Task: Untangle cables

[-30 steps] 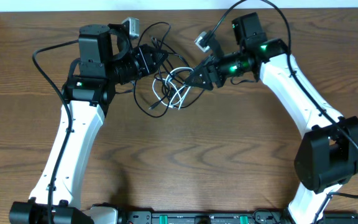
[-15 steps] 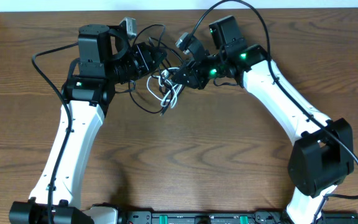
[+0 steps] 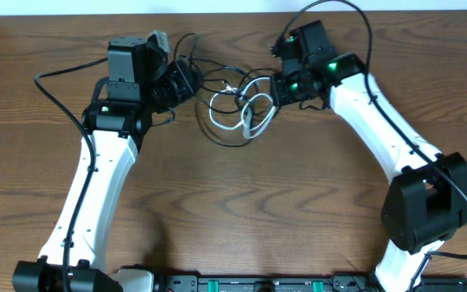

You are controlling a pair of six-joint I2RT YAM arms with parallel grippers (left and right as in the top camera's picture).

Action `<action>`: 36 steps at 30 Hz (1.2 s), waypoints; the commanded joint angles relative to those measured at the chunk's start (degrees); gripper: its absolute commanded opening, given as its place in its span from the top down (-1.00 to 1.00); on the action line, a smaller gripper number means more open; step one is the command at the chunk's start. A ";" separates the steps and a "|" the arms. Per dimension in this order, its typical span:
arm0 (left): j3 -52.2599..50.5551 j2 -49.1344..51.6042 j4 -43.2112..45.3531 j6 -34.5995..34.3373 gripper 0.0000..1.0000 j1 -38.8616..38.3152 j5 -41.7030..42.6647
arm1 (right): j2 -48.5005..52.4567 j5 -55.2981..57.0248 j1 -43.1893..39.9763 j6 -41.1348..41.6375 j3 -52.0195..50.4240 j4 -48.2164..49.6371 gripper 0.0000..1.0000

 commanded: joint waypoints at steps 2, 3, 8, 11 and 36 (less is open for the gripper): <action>1.38 -0.37 -2.95 1.05 0.85 0.31 -16.48 | -5.33 3.26 -2.14 -0.68 0.20 -1.09 0.98; 1.38 -0.28 -3.74 1.03 0.85 0.31 -18.64 | -6.73 2.89 -2.60 -1.14 0.20 -1.29 0.98; 1.36 0.81 -7.23 1.05 0.85 0.31 -27.10 | -13.20 2.51 -6.43 -1.38 0.20 -2.60 0.98; 1.33 1.64 -8.44 1.07 0.86 0.31 -27.89 | -15.98 2.49 -10.05 -1.38 0.20 -4.26 0.98; 1.14 -1.27 17.27 2.62 0.85 0.31 5.86 | -13.77 -9.66 -7.93 -11.15 -0.02 -10.86 0.39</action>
